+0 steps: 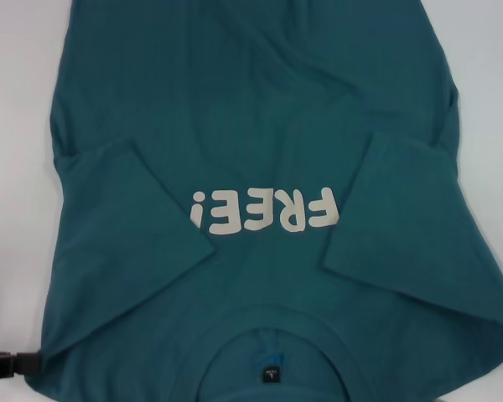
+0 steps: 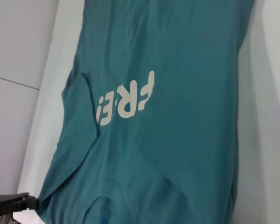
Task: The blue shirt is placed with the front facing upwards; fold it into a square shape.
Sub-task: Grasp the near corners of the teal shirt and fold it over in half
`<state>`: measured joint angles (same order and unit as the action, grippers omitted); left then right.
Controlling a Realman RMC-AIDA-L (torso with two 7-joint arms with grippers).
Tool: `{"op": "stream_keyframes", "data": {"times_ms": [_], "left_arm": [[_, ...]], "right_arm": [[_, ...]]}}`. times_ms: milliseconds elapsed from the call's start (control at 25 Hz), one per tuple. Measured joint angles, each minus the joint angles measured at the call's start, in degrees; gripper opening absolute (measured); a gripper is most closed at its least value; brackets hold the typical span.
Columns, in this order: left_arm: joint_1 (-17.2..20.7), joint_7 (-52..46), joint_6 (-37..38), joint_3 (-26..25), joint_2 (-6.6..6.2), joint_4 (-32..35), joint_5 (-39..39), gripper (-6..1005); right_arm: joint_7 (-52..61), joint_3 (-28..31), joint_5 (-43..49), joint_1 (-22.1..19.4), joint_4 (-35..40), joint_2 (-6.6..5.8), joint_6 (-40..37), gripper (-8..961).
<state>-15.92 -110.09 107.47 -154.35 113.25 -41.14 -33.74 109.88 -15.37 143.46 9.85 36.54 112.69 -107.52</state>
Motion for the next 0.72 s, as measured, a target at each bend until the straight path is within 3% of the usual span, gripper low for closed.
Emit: {"op": "stream_keyframes", "data": {"times_ms": [280,720], "left_arm": [[1.05,0.65,1.38,0.05,0.29,0.02,0.17,62],[0.60,0.66,1.45,-0.43,0.18,0.29,-0.31,67]], "right_arm": [[-0.98,1.20,0.08,-1.55,0.38,0.10,-0.85,36],[-1.42,3.08,-0.10,-1.42,0.47,-0.84,-1.57,35]]}}
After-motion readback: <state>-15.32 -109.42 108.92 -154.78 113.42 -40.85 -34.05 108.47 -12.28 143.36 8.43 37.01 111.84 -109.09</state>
